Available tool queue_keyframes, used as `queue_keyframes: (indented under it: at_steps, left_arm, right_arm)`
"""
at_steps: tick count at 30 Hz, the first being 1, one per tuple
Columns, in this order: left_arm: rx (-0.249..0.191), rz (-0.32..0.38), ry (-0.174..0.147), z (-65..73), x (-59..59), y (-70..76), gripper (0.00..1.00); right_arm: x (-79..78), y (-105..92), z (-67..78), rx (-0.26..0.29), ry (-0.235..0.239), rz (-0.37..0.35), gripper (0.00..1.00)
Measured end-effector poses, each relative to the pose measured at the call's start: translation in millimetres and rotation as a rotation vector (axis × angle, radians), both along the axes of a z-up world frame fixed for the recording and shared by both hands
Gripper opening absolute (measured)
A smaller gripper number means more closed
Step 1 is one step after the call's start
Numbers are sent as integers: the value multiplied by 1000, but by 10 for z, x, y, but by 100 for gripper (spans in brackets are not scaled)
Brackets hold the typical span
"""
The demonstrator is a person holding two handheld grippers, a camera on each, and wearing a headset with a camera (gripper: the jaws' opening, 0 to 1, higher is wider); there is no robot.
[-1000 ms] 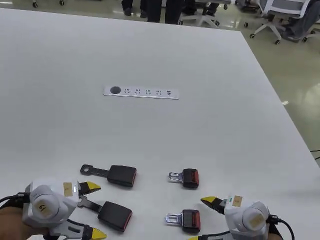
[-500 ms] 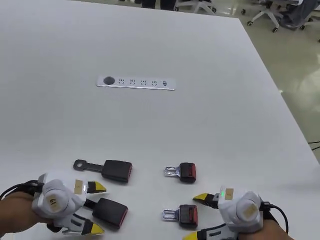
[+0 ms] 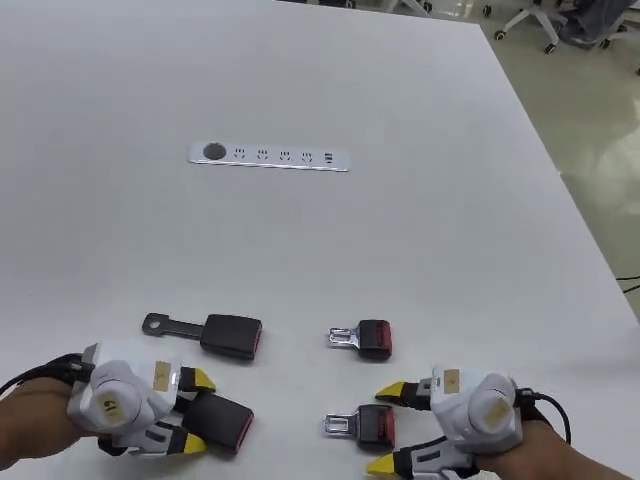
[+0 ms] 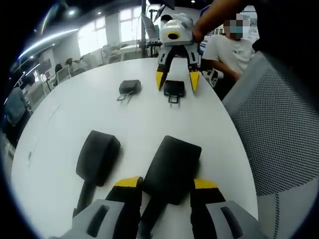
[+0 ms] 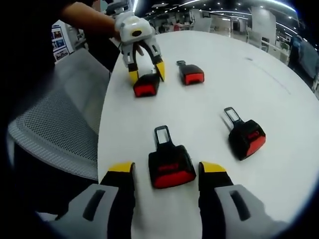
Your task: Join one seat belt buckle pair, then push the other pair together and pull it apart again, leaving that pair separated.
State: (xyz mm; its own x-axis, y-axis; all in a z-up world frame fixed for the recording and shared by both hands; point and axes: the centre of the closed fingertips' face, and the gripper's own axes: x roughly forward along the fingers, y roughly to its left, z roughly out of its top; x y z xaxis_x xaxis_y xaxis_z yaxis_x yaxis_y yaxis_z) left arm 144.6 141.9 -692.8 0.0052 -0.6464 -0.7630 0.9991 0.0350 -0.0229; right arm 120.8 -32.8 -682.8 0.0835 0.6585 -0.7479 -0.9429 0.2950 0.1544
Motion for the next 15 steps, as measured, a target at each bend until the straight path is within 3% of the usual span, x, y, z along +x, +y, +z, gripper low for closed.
queue_keyframes:
  at_steps: [6, 15]
  left_arm:
    - [-26, 77, -3, 13, 15, -24, 39]
    - [-30, 149, -14, -6, 56, -55, 34]
  right_arm:
    - [44, -56, -20, -30, -22, 29, 36]
    - [65, -90, -27, -37, -22, 29, 34]
